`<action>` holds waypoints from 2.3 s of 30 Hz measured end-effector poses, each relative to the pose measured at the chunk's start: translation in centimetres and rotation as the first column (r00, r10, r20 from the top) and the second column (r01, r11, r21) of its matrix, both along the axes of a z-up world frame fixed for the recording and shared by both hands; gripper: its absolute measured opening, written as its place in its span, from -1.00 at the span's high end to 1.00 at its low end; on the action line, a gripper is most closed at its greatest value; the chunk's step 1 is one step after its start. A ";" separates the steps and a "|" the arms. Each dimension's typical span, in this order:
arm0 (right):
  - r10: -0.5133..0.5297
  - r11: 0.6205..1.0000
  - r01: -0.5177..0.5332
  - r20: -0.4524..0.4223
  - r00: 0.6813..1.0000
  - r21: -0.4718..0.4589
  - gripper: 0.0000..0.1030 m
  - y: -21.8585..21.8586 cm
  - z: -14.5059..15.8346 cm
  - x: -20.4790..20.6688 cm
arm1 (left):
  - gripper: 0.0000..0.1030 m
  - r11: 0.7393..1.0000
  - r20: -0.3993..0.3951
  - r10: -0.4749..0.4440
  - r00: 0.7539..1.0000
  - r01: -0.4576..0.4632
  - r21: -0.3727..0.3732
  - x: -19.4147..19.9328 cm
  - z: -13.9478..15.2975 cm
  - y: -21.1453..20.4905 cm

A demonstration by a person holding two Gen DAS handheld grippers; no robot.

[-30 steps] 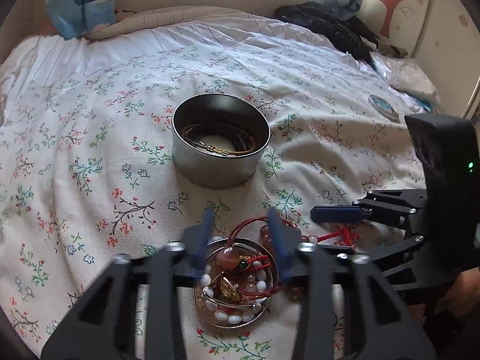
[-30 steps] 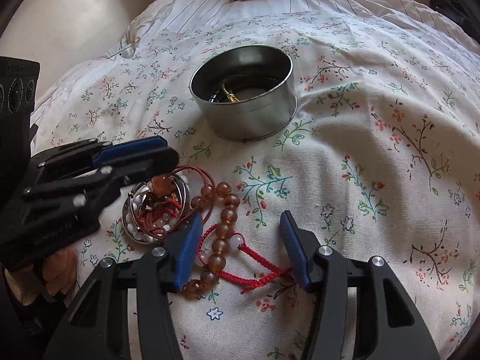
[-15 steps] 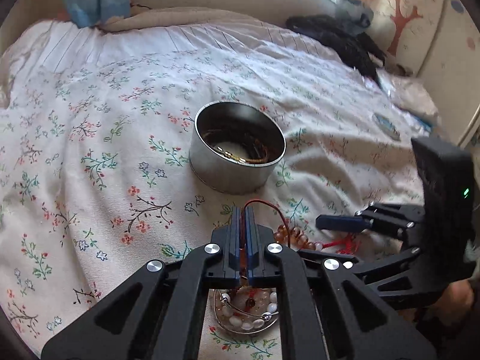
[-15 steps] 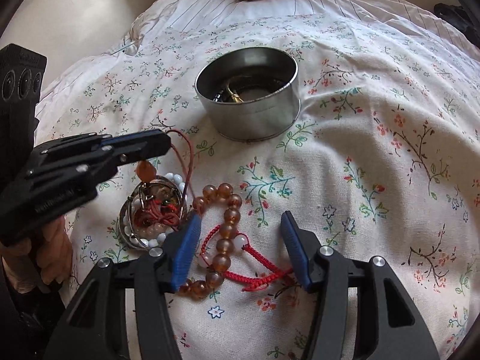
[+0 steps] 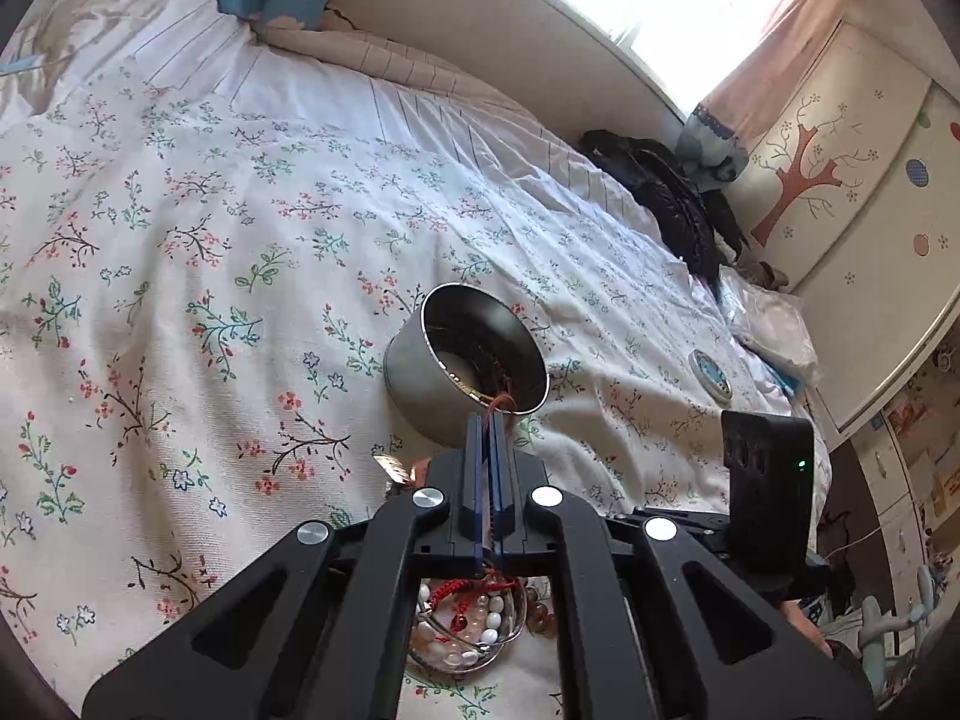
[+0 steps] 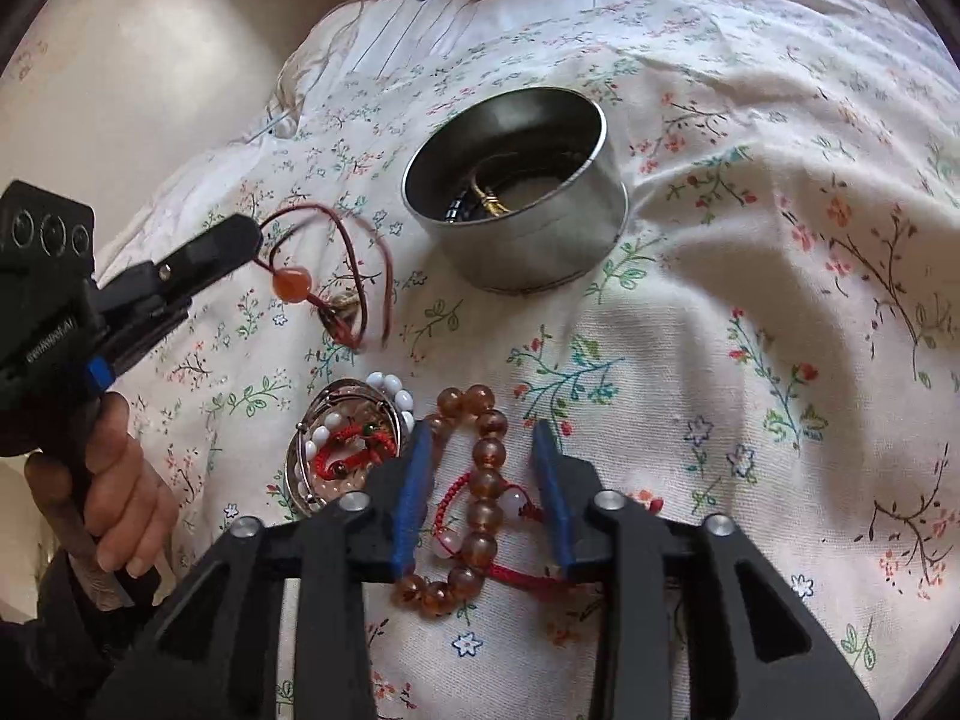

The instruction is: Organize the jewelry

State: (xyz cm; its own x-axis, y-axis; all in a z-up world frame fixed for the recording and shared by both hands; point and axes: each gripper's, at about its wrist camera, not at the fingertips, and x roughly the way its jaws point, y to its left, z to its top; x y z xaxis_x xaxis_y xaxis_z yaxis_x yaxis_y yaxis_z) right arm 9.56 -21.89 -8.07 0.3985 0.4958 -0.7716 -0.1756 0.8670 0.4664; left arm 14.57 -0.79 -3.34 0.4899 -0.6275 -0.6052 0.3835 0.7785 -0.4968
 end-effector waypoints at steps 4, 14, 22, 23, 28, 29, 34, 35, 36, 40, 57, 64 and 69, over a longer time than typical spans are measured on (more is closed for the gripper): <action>0.055 0.989 -0.053 0.008 0.998 -0.135 0.19 2.3 -0.1 0.2 | 0.96 0.998 0.003 -0.001 1.000 0.001 0.062 0.0 -0.4 -0.6; 0.002 0.979 -0.004 0.011 1.000 0.202 0.72 -0.9 0.6 -0.2 | 0.96 1.000 0.021 0.024 1.000 -0.024 -0.007 -0.5 0.6 0.2; -0.087 0.842 0.043 0.057 0.995 0.537 0.72 -3.7 2.3 -0.6 | 0.96 0.999 0.065 0.018 0.998 -0.016 -0.028 -1.7 2.3 -1.0; -0.093 0.819 0.039 0.066 0.993 0.573 0.72 -4.5 2.6 -0.8 | 0.96 0.999 0.067 0.019 0.998 -0.016 -0.033 -1.8 2.5 -1.1; -0.121 0.711 -0.006 0.131 0.984 0.703 0.72 -6.3 4.0 -1.5 | 0.96 0.997 0.074 0.021 0.997 -0.015 -0.075 -2.2 3.1 -1.1; -0.123 0.699 -0.007 0.130 0.984 0.715 0.71 -6.0 4.1 -1.1 | 0.96 0.997 0.073 0.019 0.997 -0.014 -0.077 -2.3 3.2 -1.2; -0.134 0.719 0.033 0.091 0.987 0.695 0.73 -6.0 3.5 -0.6 | 0.96 0.998 0.071 0.013 0.997 -0.008 -0.069 -2.3 3.1 -1.7; -0.129 0.699 0.022 0.097 0.987 0.715 0.74 -6.5 3.5 -1.0 | 0.96 0.998 0.071 0.013 0.997 -0.008 -0.069 -2.3 3.2 -1.7; -0.137 0.738 0.023 0.116 0.984 0.674 0.74 -6.5 4.0 -1.2 | 0.96 0.998 0.071 0.013 0.997 -0.008 -0.069 -2.3 3.2 -1.7; -0.139 0.838 0.088 0.056 0.989 0.538 0.74 -5.8 2.9 -0.6 | 0.96 0.998 0.068 0.014 0.998 -0.010 -0.064 -2.2 3.1 -1.7; 0.078 0.985 -0.067 0.064 0.995 -0.159 0.32 2.2 1.2 3.3 | 0.96 0.998 0.067 0.033 0.997 -0.029 -0.063 -1.8 2.7 -0.8; 0.128 0.951 -0.107 0.052 0.990 -0.291 0.64 4.2 -0.7 4.6 | 0.96 0.999 0.080 0.019 0.997 -0.015 -0.049 -2.0 2.8 -1.2; 0.015 0.999 -0.018 0.080 0.997 0.033 0.76 -0.3 1.0 3.1 | 0.96 0.998 0.074 0.041 0.996 -0.036 -0.060 -1.9 2.8 -0.8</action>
